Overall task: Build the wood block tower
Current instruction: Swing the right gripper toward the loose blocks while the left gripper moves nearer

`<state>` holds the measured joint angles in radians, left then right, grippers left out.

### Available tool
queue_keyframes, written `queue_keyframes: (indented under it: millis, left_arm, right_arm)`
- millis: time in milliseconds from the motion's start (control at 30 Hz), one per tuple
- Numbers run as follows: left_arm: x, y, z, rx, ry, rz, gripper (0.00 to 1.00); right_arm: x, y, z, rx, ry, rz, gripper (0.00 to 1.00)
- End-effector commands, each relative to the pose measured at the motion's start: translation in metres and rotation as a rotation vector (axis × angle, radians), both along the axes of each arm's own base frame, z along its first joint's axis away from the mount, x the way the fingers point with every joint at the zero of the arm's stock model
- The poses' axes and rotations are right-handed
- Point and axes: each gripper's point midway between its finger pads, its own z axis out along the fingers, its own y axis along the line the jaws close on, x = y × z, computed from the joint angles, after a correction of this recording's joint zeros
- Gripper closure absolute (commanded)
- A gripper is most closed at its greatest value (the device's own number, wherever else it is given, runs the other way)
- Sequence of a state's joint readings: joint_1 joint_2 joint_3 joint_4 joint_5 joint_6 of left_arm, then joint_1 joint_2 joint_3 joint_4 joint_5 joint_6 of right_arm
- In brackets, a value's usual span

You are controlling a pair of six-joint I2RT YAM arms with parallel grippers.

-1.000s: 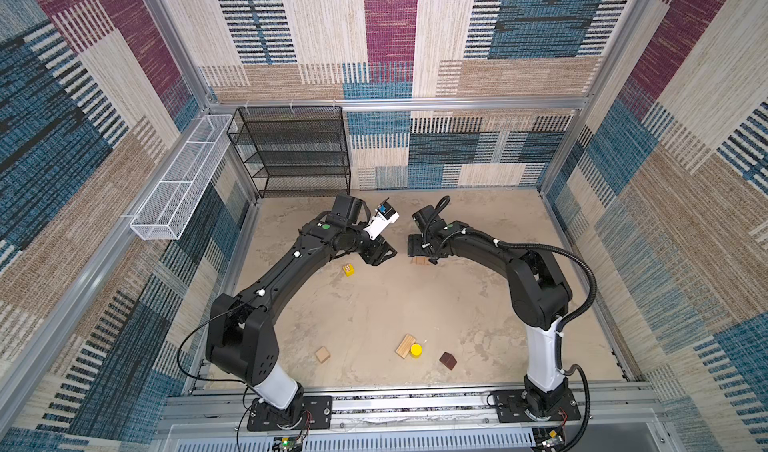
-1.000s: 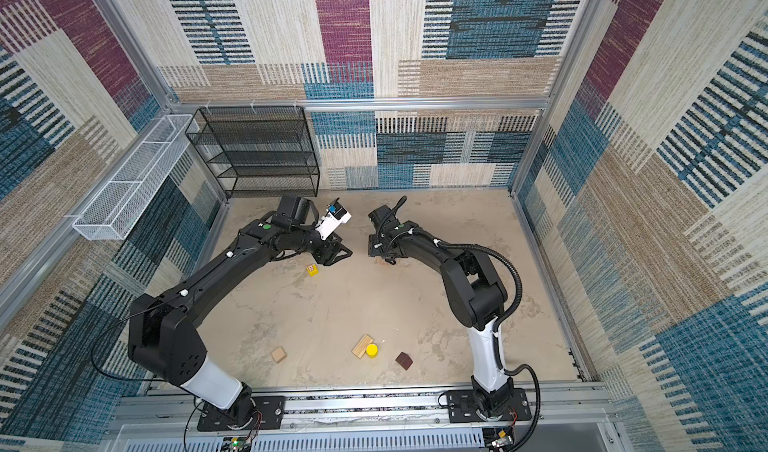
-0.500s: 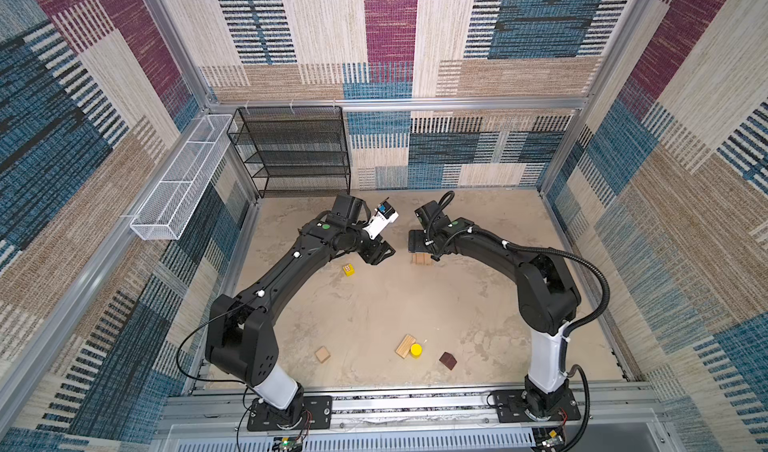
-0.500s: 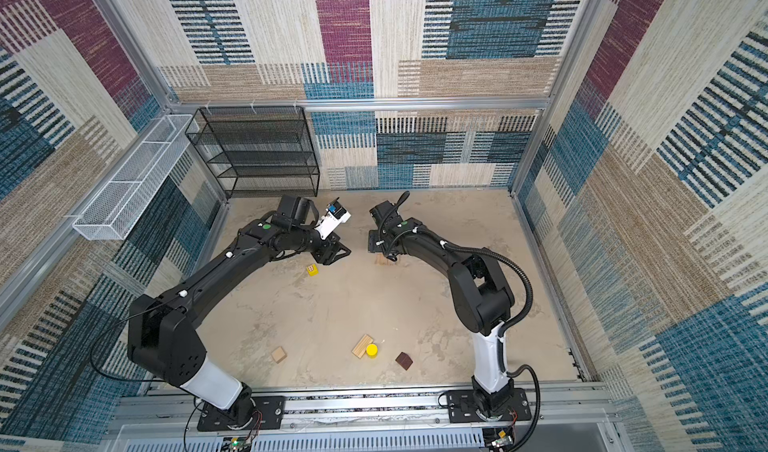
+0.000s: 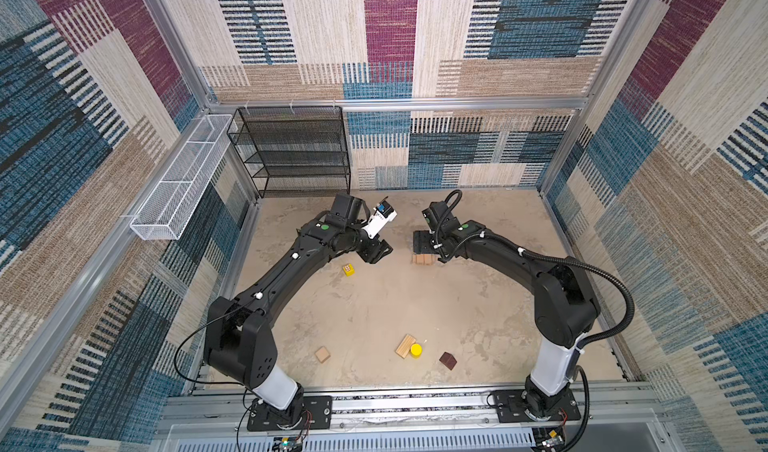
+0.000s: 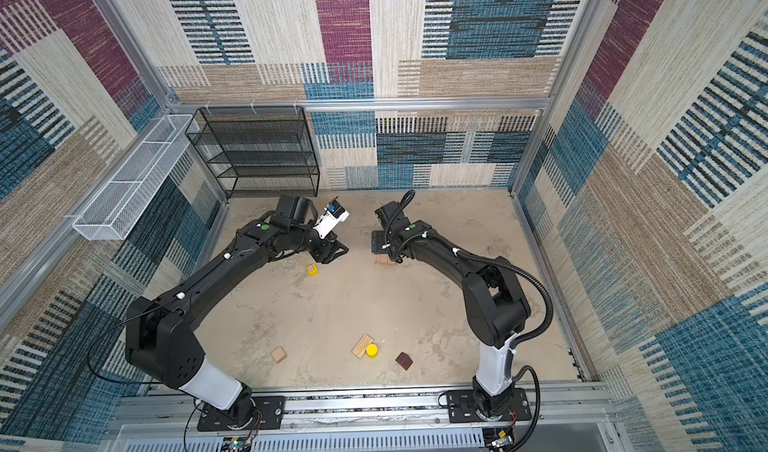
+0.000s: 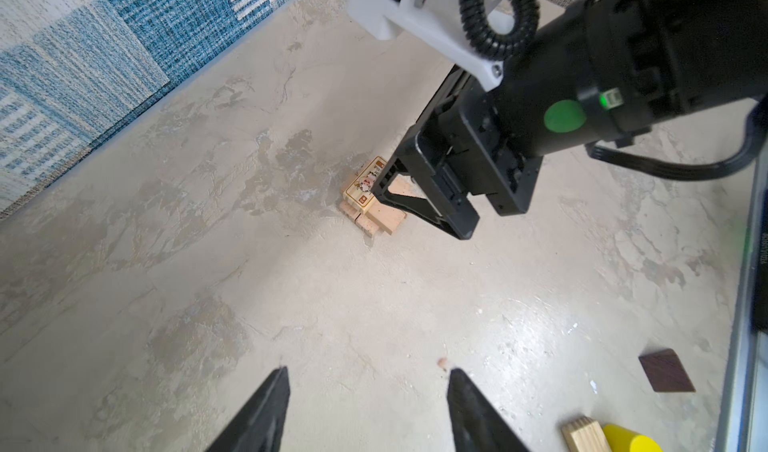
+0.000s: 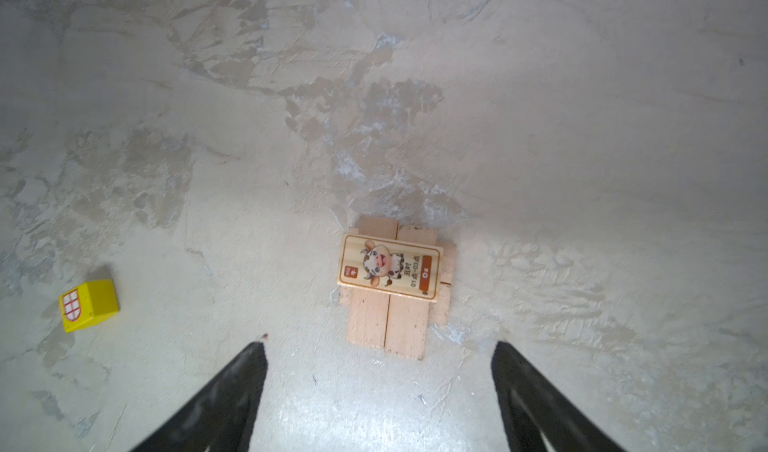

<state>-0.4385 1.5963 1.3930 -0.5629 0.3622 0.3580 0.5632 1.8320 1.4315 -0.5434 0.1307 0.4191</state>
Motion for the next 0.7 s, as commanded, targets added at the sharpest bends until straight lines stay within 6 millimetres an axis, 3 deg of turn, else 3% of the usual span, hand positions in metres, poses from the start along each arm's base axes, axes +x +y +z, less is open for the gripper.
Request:
queue_keyframes:
  millis: [0, 667]
  left_arm:
    - [0.004, 0.000, 0.005, -0.017, -0.008, 0.029, 0.35]
    - [0.013, 0.006, 0.026, -0.058, -0.057, 0.115, 0.35]
  right_arm:
    - [-0.005, 0.013, 0.017, 0.051, -0.041, 0.082, 0.13]
    - [-0.111, 0.036, 0.052, 0.143, -0.158, 0.354, 0.27]
